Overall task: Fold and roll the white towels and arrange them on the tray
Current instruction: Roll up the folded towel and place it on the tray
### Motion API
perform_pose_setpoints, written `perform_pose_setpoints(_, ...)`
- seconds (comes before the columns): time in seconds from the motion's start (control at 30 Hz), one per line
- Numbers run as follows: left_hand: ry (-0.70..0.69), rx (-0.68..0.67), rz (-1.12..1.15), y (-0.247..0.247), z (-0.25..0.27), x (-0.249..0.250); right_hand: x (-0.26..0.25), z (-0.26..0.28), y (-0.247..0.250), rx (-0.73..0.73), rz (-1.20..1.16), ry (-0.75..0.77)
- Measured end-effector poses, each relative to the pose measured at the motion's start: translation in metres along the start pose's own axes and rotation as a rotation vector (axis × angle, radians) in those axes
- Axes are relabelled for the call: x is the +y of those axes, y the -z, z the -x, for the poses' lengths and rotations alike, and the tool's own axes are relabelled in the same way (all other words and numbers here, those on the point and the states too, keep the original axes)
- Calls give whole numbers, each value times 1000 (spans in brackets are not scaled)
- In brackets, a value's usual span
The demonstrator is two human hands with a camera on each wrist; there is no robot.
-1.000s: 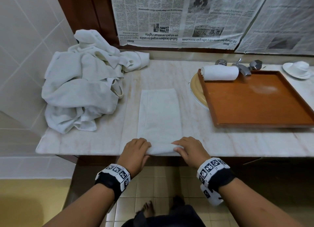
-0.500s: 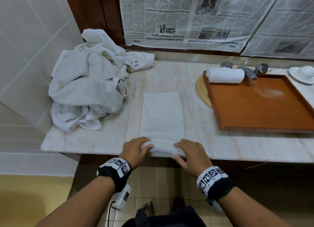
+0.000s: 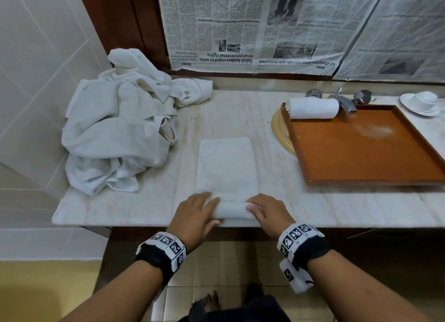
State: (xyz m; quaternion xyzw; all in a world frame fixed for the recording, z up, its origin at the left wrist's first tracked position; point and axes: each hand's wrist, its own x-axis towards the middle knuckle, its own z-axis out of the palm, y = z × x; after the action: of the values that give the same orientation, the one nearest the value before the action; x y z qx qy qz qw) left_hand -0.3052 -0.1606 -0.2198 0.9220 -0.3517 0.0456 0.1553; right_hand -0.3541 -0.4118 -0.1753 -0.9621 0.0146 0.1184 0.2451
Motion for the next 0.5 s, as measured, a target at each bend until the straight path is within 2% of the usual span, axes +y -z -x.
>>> perform_pose_setpoints(0.07,-23,-51,-4,-1,-2,-2,-4,-2,3,5,-28,-43)
perform_pose_setpoints(0.17,43,-57,43,0,-8,-4,-10,-2,1,73,-45,-81)
perform_pose_setpoints(0.33,271,-204,229,11,-21,2,-12,11,-19,138,62,5)
perform_pose_setpoints(0.5,393,-190,424,13,-23,-1,-2,22,-24,75,75,72)
